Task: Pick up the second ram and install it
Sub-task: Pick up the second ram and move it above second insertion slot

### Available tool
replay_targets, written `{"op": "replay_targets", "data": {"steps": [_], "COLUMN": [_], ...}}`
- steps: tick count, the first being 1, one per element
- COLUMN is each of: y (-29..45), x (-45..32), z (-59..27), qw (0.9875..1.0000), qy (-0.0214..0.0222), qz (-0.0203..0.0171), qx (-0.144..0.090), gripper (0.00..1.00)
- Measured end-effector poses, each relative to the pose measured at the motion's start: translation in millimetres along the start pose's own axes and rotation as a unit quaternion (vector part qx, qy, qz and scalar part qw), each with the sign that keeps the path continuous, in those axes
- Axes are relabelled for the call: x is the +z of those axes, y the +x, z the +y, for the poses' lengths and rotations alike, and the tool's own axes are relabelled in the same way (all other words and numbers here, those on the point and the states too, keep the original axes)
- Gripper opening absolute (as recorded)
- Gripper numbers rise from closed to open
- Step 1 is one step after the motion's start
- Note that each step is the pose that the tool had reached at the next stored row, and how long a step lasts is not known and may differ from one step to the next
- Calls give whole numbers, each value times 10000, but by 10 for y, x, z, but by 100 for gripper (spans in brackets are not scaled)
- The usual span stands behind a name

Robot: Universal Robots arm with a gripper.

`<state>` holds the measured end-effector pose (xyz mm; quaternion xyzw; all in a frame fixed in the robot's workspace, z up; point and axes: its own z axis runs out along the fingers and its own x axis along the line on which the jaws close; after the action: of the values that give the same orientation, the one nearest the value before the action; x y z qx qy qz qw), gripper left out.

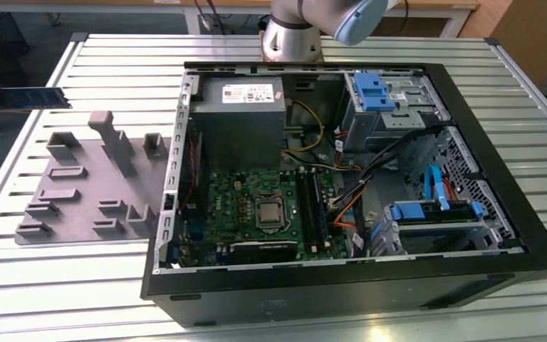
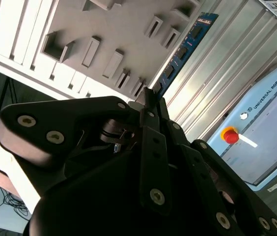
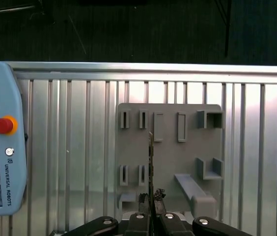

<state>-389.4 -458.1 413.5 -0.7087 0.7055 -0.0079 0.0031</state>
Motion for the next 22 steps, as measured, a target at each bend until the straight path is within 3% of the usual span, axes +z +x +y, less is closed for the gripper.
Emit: {"op": "replay_targets", "data": {"steps": [11, 22], "y": [0, 1], "x": [2, 5], "z": [-101, -294], "qw": [10000, 10000], "qy": [0, 0], "qz": [0, 0], "qx": [0, 0], "gripper": [14, 14]}}
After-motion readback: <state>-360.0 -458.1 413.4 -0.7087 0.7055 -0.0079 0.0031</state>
